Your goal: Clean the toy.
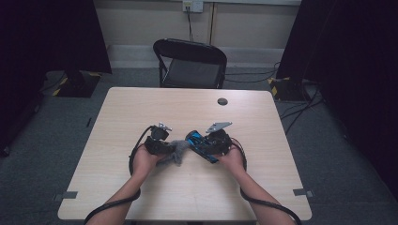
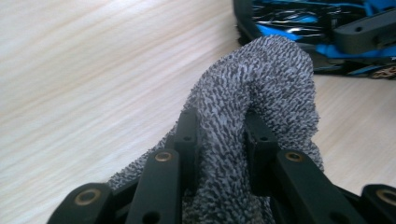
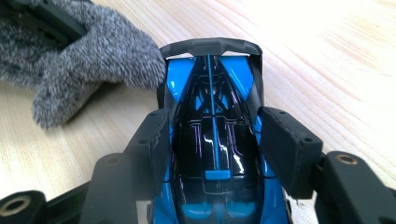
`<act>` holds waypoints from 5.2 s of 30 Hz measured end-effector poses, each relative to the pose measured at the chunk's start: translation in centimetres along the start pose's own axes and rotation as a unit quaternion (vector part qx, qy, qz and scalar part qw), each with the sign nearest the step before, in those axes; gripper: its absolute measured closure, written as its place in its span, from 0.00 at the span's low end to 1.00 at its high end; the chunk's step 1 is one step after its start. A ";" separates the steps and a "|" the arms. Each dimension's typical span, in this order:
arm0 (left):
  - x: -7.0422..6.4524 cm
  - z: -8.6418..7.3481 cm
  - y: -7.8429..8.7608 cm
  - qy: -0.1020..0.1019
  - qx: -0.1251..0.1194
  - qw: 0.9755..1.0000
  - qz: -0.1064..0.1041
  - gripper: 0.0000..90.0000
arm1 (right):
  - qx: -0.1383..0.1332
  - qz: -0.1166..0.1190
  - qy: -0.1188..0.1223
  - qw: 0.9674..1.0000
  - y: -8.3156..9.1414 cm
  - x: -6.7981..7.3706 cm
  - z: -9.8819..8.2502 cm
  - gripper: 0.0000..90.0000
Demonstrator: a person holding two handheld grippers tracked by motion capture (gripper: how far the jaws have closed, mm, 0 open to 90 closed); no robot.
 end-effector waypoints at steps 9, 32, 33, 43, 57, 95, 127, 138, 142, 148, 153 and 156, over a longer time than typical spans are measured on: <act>-1.0 -0.1 1.8 -0.016 -0.010 1.000 -0.011 0.80 | 0.000 0.000 -0.002 1.000 0.0 0.0 0.0 0.48; -10.3 -0.2 -2.4 -0.099 0.025 0.987 -0.126 0.79 | 0.003 0.000 0.001 1.000 0.2 0.0 -0.1 0.48; -10.2 -0.1 -2.5 -0.099 0.025 0.987 -0.123 0.78 | 0.004 0.000 0.002 1.000 0.2 0.0 -0.1 0.48; -8.5 0.6 -2.7 -0.081 0.019 0.991 -0.101 0.78 | 0.002 -0.001 0.002 1.000 0.2 0.0 -0.1 0.48; -4.1 0.4 -1.3 -0.047 0.009 0.998 -0.043 0.79 | 0.002 0.000 0.002 1.000 0.2 0.0 -0.1 0.48; -8.2 -1.8 1.3 -0.096 -0.007 0.987 -0.125 0.56 | -0.004 0.006 0.003 1.000 0.5 -0.1 -0.4 0.48; -2.8 -1.7 5.0 -0.048 -0.053 0.991 -0.109 0.52 | -0.036 0.092 0.021 0.995 2.0 2.3 1.6 0.36; -2.2 -1.1 4.8 -0.031 -0.063 0.994 -0.087 0.50 | -0.016 0.185 0.043 0.982 0.7 7.5 0.3 0.40; -2.2 -0.9 4.8 -0.036 -0.069 0.993 -0.084 0.45 | 0.010 0.180 0.059 0.982 -0.3 7.9 -0.5 0.43; -2.1 -0.6 4.9 -0.046 -0.074 0.993 -0.081 0.42 | 0.011 0.179 0.073 0.981 -0.5 8.1 -1.6 0.50; -2.2 -0.3 4.7 -0.045 -0.076 0.993 -0.081 0.41 | 0.015 0.167 0.077 0.983 -0.4 8.3 -1.8 0.60; -2.0 0.0 4.5 -0.037 -0.080 0.993 -0.081 0.40 | 0.018 0.169 0.072 0.983 -0.3 8.3 -1.9 0.71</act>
Point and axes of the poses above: each handheld gripper's, and its own axes: y roughly backward along the jaws, z roughly out of its top, x roughly to its left, the point moved 1 cm from there along -y, roughly forward along the jaws, and after that the axes turned 11 degrees about -x, right-handed, at the moved point
